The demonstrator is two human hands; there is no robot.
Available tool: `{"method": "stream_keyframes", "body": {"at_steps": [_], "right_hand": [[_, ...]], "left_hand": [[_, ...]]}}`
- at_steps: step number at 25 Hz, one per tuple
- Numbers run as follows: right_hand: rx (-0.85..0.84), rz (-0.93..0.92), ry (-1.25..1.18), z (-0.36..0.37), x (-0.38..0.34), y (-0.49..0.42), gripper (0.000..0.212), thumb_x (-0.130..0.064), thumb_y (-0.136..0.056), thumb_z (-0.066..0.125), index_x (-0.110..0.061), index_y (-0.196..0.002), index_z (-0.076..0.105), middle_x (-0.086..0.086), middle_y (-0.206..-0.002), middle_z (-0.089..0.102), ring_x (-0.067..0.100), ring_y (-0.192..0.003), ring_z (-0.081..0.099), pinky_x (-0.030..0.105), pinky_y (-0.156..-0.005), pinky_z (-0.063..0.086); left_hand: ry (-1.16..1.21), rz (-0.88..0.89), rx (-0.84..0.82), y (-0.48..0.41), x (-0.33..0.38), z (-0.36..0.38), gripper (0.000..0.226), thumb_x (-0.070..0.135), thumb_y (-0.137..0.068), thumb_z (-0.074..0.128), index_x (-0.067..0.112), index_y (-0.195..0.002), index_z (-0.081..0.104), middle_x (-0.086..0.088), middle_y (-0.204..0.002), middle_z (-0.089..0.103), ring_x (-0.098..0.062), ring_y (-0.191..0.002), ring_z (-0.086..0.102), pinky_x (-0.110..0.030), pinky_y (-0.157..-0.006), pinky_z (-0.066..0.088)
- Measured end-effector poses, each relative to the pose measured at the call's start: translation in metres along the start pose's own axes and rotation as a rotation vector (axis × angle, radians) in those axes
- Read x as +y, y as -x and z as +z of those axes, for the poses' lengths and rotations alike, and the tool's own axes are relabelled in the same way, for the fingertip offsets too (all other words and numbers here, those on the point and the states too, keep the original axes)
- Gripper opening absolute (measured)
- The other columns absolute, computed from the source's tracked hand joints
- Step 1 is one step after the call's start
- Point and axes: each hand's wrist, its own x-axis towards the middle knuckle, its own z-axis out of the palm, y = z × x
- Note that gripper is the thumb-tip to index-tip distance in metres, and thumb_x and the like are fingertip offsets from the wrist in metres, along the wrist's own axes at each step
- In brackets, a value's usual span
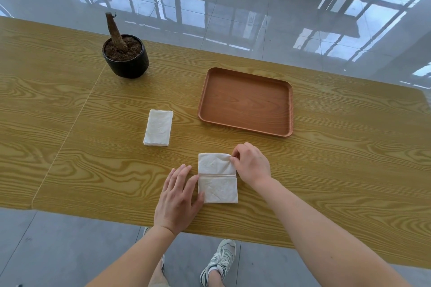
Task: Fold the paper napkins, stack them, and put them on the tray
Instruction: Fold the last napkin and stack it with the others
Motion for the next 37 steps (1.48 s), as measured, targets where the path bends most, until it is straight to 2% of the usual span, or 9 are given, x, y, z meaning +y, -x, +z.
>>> {"method": "stream_keyframes", "body": {"at_steps": [10,15,19,23,26,30,32,34,37], "right_hand": [[0.070,-0.082,-0.166,-0.004,0.004,0.010,0.007,-0.020,-0.093,0.068,-0.018,-0.087,0.065,-0.008,-0.079,0.063,0.013,-0.072,0.058,0.035,-0.065,0.053],[0.023,0.090,-0.457,-0.005,0.002,0.008,0.021,-0.017,-0.086,0.074,-0.027,-0.101,0.065,-0.010,-0.087,0.067,0.007,-0.078,0.063,0.021,-0.066,0.050],[-0.015,0.150,-0.666,-0.009,0.003,0.013,0.034,-0.010,-0.083,0.079,-0.027,-0.111,0.071,-0.006,-0.087,0.070,0.008,-0.076,0.065,0.025,-0.073,0.057],[-0.050,0.068,-0.593,-0.014,0.007,0.032,0.017,-0.015,-0.083,0.081,-0.030,-0.088,0.077,-0.012,-0.079,0.072,0.000,-0.071,0.064,0.017,-0.070,0.054],[-0.048,0.016,-0.493,-0.018,0.007,0.047,0.013,-0.014,-0.085,0.079,-0.027,-0.084,0.078,-0.013,-0.080,0.074,0.006,-0.074,0.066,0.018,-0.070,0.055],[-0.002,-0.168,-0.345,-0.020,0.005,0.062,0.016,-0.003,-0.085,0.075,-0.019,-0.085,0.076,-0.011,-0.086,0.068,0.009,-0.072,0.062,0.025,-0.069,0.053],[-0.005,-0.219,-0.308,-0.017,0.006,0.069,0.016,-0.001,-0.085,0.074,-0.016,-0.088,0.076,-0.008,-0.092,0.068,0.014,-0.076,0.061,0.032,-0.072,0.055],[-0.003,-0.242,-0.267,-0.013,0.009,0.076,0.016,-0.002,-0.086,0.073,-0.017,-0.090,0.076,-0.009,-0.096,0.067,0.012,-0.080,0.059,0.035,-0.073,0.054],[0.010,-0.267,-0.210,-0.006,0.012,0.085,0.016,-0.004,-0.086,0.074,-0.018,-0.092,0.077,-0.009,-0.100,0.067,0.009,-0.091,0.058,0.034,-0.077,0.054]], "left_hand": [[0.000,0.003,0.018,0.000,0.000,0.001,0.044,0.043,-0.093,0.057,0.014,-0.125,0.061,-0.011,-0.141,0.052,-0.029,-0.142,0.040,-0.048,-0.121,0.027],[0.024,-0.010,0.024,-0.001,0.001,-0.001,0.047,0.044,-0.092,0.058,0.015,-0.129,0.056,-0.010,-0.142,0.052,-0.027,-0.142,0.040,-0.046,-0.122,0.024],[0.053,-0.027,0.019,-0.002,0.003,-0.006,0.055,0.045,-0.090,0.058,0.012,-0.133,0.053,-0.009,-0.141,0.054,-0.027,-0.140,0.042,-0.046,-0.120,0.028],[0.212,-0.221,0.000,-0.009,0.016,-0.018,0.071,0.049,-0.081,0.059,0.016,-0.142,0.044,-0.003,-0.139,0.054,-0.024,-0.134,0.046,-0.044,-0.115,0.035],[0.397,-0.370,0.011,-0.020,0.026,-0.026,0.087,0.038,-0.075,0.073,0.015,-0.150,0.035,0.001,-0.132,0.055,-0.021,-0.126,0.048,-0.042,-0.109,0.034],[0.353,-0.335,-0.046,-0.032,0.028,-0.034,0.092,0.030,-0.078,0.080,0.024,-0.154,0.030,0.009,-0.131,0.054,-0.016,-0.126,0.043,-0.042,-0.107,0.032],[0.326,-0.217,-0.051,-0.036,0.027,-0.038,0.071,0.022,-0.077,0.082,0.028,-0.142,0.052,0.010,-0.127,0.059,-0.017,-0.122,0.047,-0.044,-0.103,0.040],[0.289,-0.070,-0.008,-0.036,0.024,-0.041,0.043,0.008,-0.072,0.084,0.022,-0.112,0.074,0.004,-0.111,0.069,-0.025,-0.109,0.058,-0.046,-0.088,0.051],[0.156,0.116,-0.011,-0.027,0.023,-0.042,0.030,-0.002,-0.068,0.082,0.017,-0.090,0.076,-0.001,-0.099,0.071,-0.029,-0.098,0.065,-0.040,-0.076,0.053]]}}
